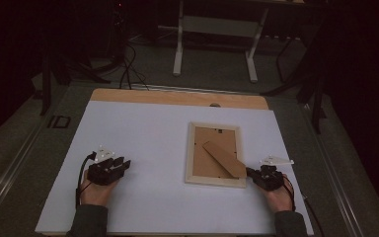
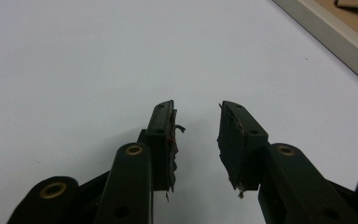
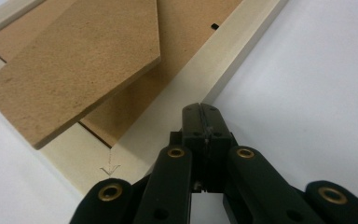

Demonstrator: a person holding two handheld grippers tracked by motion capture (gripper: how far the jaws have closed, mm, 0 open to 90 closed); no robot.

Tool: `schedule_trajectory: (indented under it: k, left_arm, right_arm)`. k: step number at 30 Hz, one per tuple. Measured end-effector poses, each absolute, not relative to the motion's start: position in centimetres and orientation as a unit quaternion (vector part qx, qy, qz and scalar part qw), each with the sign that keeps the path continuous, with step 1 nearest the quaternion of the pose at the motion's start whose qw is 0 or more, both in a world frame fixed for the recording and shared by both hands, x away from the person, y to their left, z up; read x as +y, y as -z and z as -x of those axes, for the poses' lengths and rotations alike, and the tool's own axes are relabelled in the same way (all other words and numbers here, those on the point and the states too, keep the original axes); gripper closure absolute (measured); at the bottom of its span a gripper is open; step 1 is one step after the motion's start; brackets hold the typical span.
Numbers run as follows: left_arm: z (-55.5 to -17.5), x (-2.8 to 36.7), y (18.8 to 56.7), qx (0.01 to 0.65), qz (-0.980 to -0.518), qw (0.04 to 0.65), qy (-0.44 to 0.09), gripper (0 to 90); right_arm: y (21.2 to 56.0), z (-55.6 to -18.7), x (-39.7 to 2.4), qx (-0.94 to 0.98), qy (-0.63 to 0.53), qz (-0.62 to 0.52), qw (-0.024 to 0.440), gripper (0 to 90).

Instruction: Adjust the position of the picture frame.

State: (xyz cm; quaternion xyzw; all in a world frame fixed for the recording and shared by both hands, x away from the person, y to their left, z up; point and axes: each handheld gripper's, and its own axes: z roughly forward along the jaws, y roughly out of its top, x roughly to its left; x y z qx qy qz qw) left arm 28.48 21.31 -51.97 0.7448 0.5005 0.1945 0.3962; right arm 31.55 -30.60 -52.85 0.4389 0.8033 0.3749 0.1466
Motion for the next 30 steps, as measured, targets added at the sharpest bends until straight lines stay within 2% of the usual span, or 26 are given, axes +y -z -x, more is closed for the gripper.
schedule_trajectory:
  k: [30]
  left_arm:
    - [-28.5,21.2,52.0,0.502,-0.744,0.395,-0.195,64.5]
  right_arm:
    - [52.8,-30.9,-27.4,0.835,-0.383,-0.374,0.127,89.9]
